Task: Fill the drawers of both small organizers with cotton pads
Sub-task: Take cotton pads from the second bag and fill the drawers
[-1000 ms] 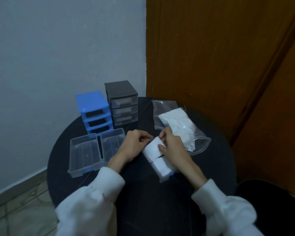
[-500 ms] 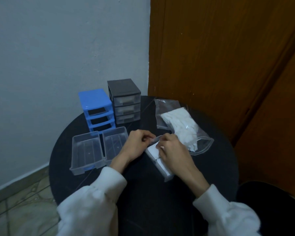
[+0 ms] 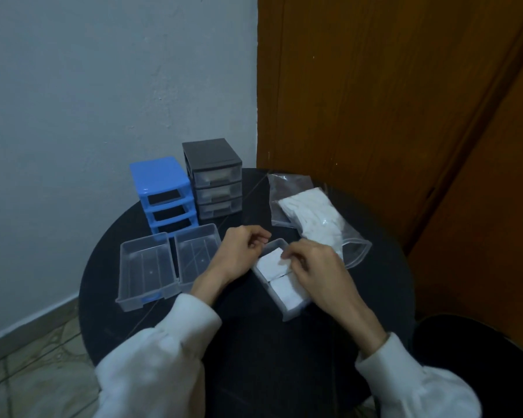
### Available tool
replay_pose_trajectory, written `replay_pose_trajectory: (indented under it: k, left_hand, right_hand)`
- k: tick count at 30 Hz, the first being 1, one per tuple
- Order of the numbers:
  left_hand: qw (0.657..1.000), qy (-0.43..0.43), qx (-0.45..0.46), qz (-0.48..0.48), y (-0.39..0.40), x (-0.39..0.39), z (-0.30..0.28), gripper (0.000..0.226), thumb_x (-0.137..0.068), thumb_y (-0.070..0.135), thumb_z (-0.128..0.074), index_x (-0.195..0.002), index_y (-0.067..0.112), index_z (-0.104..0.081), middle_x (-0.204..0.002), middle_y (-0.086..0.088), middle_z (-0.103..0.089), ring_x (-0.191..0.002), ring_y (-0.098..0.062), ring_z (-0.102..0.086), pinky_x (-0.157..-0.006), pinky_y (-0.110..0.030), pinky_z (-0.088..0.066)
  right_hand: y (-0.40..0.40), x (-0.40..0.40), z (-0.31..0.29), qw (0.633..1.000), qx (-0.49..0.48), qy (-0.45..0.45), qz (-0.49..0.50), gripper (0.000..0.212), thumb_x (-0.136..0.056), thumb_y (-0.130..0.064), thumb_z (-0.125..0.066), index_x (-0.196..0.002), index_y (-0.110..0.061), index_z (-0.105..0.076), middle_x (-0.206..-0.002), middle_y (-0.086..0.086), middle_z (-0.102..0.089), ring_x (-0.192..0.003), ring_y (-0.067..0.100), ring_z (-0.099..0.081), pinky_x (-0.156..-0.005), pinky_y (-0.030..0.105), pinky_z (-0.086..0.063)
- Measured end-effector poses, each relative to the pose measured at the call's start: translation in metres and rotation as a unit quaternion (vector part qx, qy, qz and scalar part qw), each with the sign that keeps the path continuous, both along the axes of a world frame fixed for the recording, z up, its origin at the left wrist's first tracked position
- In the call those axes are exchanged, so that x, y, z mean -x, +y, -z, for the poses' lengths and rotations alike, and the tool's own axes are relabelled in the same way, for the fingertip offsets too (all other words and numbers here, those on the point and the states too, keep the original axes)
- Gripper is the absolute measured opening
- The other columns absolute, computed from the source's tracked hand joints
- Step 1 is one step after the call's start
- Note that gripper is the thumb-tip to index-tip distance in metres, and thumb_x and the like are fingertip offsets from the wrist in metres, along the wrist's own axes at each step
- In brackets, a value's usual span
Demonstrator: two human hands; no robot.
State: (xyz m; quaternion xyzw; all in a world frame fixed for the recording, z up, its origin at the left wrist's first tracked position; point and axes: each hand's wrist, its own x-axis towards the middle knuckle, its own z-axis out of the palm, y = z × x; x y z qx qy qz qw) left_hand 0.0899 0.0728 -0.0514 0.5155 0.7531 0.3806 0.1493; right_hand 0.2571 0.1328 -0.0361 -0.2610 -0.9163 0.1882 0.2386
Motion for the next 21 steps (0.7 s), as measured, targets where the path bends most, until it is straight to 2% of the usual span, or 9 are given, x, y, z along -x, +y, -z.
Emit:
replay_pose_trajectory:
  k: [3,6,8,12,14,16,18,21]
  left_hand:
    - [0.999,-0.01,-0.04,0.013,0.007,-0.014,-0.009,0.033,-0.086,0.004,-0.061,-0.117,0.015,-0.062,-0.109,0.004,-0.063,-0.097,0.0,-0.057,-0.081,-0.003,-0.043]
    - [0.996,0.008,-0.073,0.054,0.021,-0.035,-0.018,0.034,-0.085,0.009,-0.065,-0.117,0.017,-0.062,-0.117,0.002,-0.063,-0.106,-0.004,-0.057,-0.09,-0.013,-0.045]
    - [0.992,0.059,-0.081,0.072,0.031,-0.05,-0.02,0.036,-0.084,0.015,-0.067,-0.119,0.02,-0.061,-0.121,0.003,-0.06,-0.11,-0.006,-0.055,-0.093,-0.019,-0.044]
    - [0.99,0.084,-0.049,0.105,0.047,-0.073,-0.015,0.052,-0.08,0.024,-0.071,-0.128,0.024,-0.051,-0.132,0.005,-0.052,-0.12,-0.009,-0.047,-0.095,-0.017,-0.033]
    - [0.988,0.098,-0.021,0.115,0.053,-0.081,-0.01,0.058,-0.08,0.022,-0.069,-0.133,0.023,-0.045,-0.136,0.003,-0.048,-0.124,-0.012,-0.044,-0.102,-0.023,-0.034]
    - [0.986,0.125,-0.002,0.111,0.056,-0.085,-0.006,0.053,-0.083,0.016,-0.064,-0.133,0.02,-0.045,-0.135,0.001,-0.049,-0.123,-0.015,-0.046,-0.103,-0.032,-0.039]
    - [0.986,0.128,-0.005,0.104,0.057,-0.087,-0.005,0.047,-0.084,0.01,-0.06,-0.129,0.018,-0.05,-0.13,-0.001,-0.053,-0.12,-0.018,-0.049,-0.1,-0.032,-0.041]
    - [0.991,0.08,-0.011,0.102,0.057,-0.085,-0.007,0.042,-0.084,0.002,-0.055,-0.124,0.016,-0.055,-0.123,-0.004,-0.059,-0.115,-0.02,-0.053,-0.097,-0.031,-0.043]
  right_hand:
    - [0.014,-0.024,-0.004,0.997,0.011,0.062,0.05,0.017,-0.086,-0.007,-0.057,-0.082,-0.022,-0.063,-0.085,-0.006,-0.062,-0.075,0.003,-0.056,-0.069,0.021,-0.048]
    - [0.031,-0.046,-0.001,0.99,0.01,0.076,0.115,0.019,-0.084,-0.004,-0.059,-0.077,-0.021,-0.062,-0.081,-0.005,-0.061,-0.071,0.003,-0.056,-0.065,0.021,-0.048]
    - [0.041,-0.057,0.004,0.987,0.018,0.065,0.146,0.019,-0.083,-0.002,-0.059,-0.079,-0.02,-0.064,-0.084,-0.003,-0.063,-0.073,0.006,-0.057,-0.066,0.019,-0.045]
    - [0.053,-0.066,0.019,0.99,0.031,0.035,0.137,0.023,-0.083,-0.002,-0.061,-0.098,-0.018,-0.069,-0.099,-0.002,-0.067,-0.084,0.004,-0.058,-0.075,0.011,-0.04]
    - [0.054,-0.063,0.026,0.99,0.045,0.038,0.126,0.028,-0.085,-0.004,-0.062,-0.11,-0.015,-0.066,-0.107,0.0,-0.066,-0.089,0.002,-0.056,-0.08,0.01,-0.038]
    - [0.054,-0.058,0.03,0.99,0.056,0.048,0.12,0.027,-0.086,-0.008,-0.063,-0.113,-0.014,-0.064,-0.107,0.0,-0.065,-0.09,0.003,-0.056,-0.08,0.011,-0.038]
    - [0.055,-0.052,0.034,0.99,0.06,0.06,0.11,0.021,-0.086,-0.013,-0.064,-0.107,-0.015,-0.064,-0.101,-0.002,-0.065,-0.089,0.006,-0.059,-0.076,0.011,-0.04]
    - [0.059,-0.043,0.039,0.989,0.058,0.064,0.117,0.025,-0.086,-0.018,-0.066,-0.111,-0.015,-0.064,-0.103,0.0,-0.067,-0.09,0.01,-0.062,-0.079,0.022,-0.049]
